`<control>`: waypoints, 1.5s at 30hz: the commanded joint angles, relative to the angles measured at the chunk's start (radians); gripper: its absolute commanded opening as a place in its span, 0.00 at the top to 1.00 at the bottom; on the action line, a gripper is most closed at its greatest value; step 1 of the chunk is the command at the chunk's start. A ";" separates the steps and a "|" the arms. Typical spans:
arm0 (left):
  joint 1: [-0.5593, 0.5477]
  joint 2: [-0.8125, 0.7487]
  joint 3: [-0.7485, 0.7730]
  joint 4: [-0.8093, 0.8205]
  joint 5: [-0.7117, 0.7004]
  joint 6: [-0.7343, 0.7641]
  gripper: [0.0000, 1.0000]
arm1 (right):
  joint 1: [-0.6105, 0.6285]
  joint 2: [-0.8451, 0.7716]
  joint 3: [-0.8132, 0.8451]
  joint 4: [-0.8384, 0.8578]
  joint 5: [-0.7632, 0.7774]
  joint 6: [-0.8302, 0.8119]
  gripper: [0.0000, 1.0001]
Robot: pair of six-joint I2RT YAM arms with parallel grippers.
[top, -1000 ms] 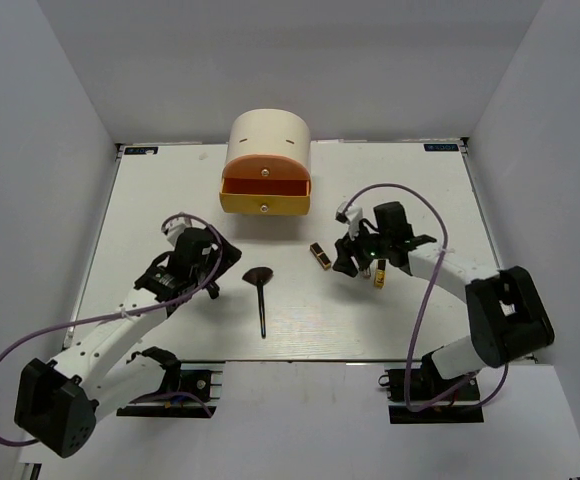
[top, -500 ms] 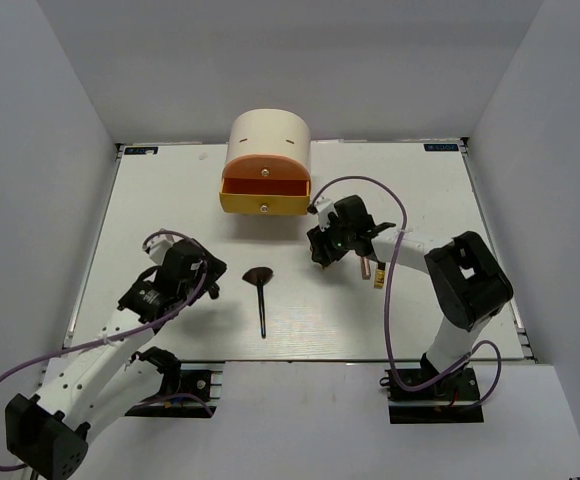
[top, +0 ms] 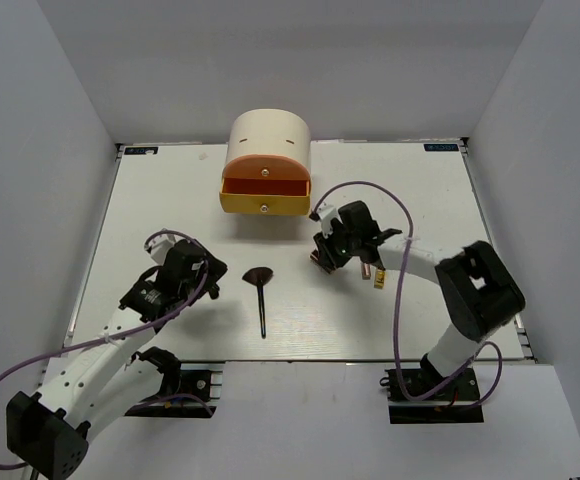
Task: Organize the makeup
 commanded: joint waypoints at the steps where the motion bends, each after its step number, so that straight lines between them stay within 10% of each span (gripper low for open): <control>1: 0.004 -0.001 -0.002 0.049 0.014 0.034 0.16 | -0.013 -0.182 -0.037 -0.091 -0.230 -0.138 1.00; 9: 0.004 -0.007 -0.019 0.112 0.040 0.062 0.16 | -0.014 -0.443 -0.001 -0.188 -0.476 -0.319 1.00; 23: 0.004 -0.033 -0.040 0.188 0.101 0.102 0.16 | -0.006 -0.098 0.418 0.093 -0.312 -0.455 1.00; 39: 0.004 0.003 -0.025 0.222 0.124 0.129 0.16 | -0.001 0.052 0.503 0.143 -0.278 -0.596 1.00; 45: 0.004 0.005 -0.022 0.265 0.144 0.161 0.16 | -0.004 0.045 0.500 0.120 -0.292 -0.590 0.54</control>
